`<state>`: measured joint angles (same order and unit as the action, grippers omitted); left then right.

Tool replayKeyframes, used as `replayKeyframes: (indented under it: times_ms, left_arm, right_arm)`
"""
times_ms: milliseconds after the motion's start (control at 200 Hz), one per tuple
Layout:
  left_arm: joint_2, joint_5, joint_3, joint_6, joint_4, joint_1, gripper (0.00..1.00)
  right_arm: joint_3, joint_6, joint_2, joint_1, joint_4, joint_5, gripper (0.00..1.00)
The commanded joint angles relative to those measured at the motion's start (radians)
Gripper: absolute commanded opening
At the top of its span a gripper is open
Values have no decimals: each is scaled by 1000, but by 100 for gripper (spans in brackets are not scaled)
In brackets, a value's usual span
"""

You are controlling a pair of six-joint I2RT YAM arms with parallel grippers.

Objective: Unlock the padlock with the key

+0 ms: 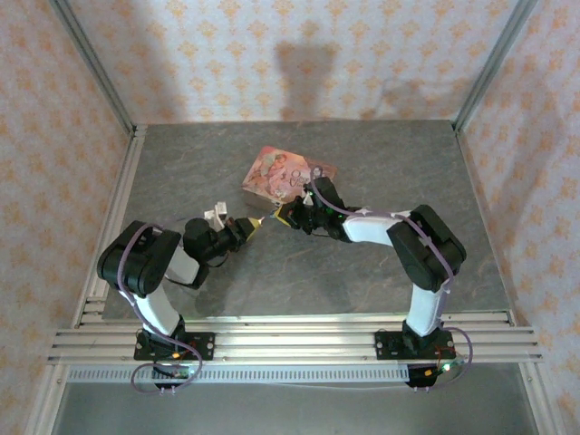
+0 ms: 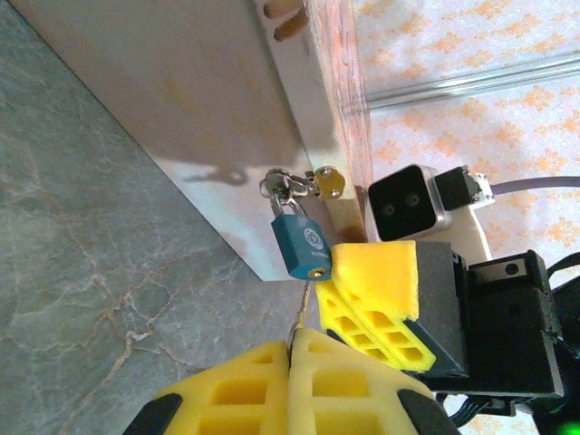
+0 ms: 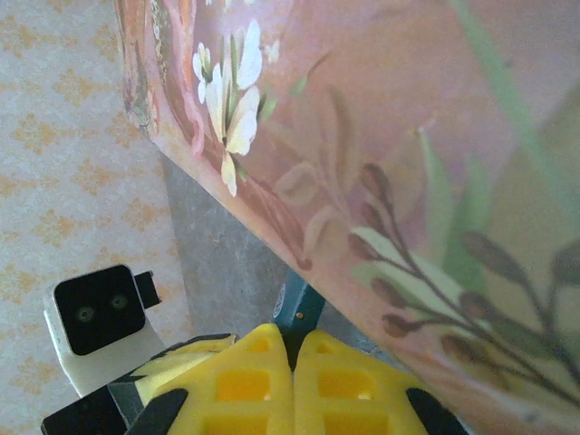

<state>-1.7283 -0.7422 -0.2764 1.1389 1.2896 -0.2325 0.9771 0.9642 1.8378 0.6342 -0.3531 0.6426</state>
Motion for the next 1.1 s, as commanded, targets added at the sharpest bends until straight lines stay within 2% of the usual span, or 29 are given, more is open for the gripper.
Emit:
replayKeyframes:
  times_ms: [0, 185, 445, 756, 1096]
  left_arm:
    - [21, 62, 6, 59, 38, -35, 0]
    - [10, 144, 25, 117, 38, -68, 0]
    - [39, 198, 28, 200, 37, -85, 0]
    - [6, 211, -14, 246, 37, -126, 0]
    - [-18, 212, -31, 277, 34, -118, 0]
  right_arm:
    - [-36, 65, 25, 1, -76, -35, 0]
    - [-58, 103, 42, 19, -152, -57, 0]
    - [-81, 136, 54, 43, -206, -85, 0]
    - [-122, 199, 86, 64, -309, -98, 0]
    - [-148, 204, 80, 71, -322, -106, 0]
